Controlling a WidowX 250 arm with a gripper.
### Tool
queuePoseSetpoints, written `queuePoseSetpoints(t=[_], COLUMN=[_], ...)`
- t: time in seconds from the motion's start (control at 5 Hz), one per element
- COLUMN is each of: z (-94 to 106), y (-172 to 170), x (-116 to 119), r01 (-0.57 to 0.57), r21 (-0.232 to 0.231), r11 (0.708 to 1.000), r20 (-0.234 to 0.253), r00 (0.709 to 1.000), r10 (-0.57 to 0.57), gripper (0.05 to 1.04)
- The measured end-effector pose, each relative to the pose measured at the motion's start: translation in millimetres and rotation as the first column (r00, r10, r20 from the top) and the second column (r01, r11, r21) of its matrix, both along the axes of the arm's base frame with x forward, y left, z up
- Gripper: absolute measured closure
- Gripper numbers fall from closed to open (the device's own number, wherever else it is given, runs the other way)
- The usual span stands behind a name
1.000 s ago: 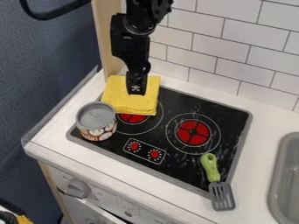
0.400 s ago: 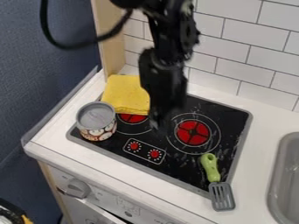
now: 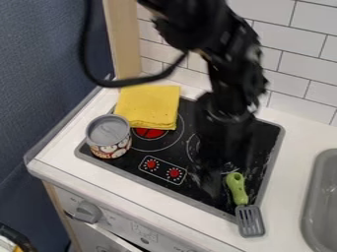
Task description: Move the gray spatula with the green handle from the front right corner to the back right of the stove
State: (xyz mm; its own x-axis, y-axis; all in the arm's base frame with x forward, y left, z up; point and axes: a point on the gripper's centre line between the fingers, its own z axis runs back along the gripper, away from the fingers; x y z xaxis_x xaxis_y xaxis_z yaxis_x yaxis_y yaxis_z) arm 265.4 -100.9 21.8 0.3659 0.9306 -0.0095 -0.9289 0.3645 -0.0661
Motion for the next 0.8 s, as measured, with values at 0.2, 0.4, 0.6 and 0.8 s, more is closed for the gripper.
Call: queuePoseSetpoints(t=[0.2,0.4,0.6,0.8], z=[-16.0,-26.4,-37.8,-43.4], y=[-10,-14,-17,-21], x=[-1,6,12,17], r01=[0.092,0.139,0.161,0.181], r21=[0.035,0.05,0.048,0.04], r11=[0.995,0.989,0.986,0.983], r20=[-0.007,0.0,0.018,0.02], r00=[0.996,0.99,0.987,0.983], r10=[-0.092,-0.139,-0.162,-0.182], gripper=[0.085,0.085,0.085,0.133])
